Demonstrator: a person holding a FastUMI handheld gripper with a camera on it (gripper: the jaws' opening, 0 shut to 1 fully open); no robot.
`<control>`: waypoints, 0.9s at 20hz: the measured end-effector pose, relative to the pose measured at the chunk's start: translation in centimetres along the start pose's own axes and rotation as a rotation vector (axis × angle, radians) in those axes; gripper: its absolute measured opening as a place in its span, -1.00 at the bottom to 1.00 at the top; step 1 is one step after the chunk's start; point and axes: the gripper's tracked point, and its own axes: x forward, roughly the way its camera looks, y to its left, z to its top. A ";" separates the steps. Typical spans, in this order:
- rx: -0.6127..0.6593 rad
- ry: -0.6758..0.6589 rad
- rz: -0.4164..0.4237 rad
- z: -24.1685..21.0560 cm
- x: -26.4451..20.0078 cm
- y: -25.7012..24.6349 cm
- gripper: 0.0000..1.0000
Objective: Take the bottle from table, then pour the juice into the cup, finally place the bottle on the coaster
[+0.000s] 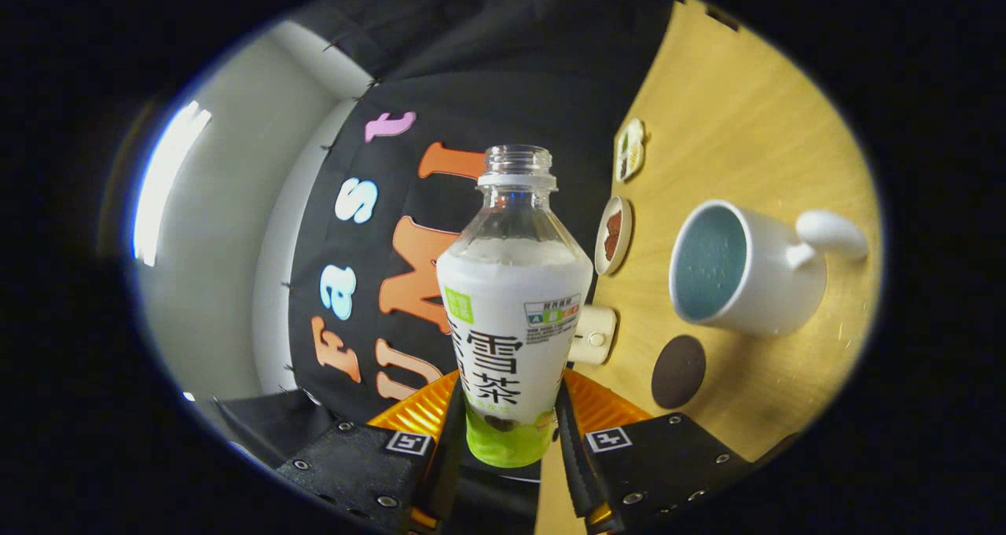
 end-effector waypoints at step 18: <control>-1.113 0.060 -0.042 -1.7 5.3 2.2 0.14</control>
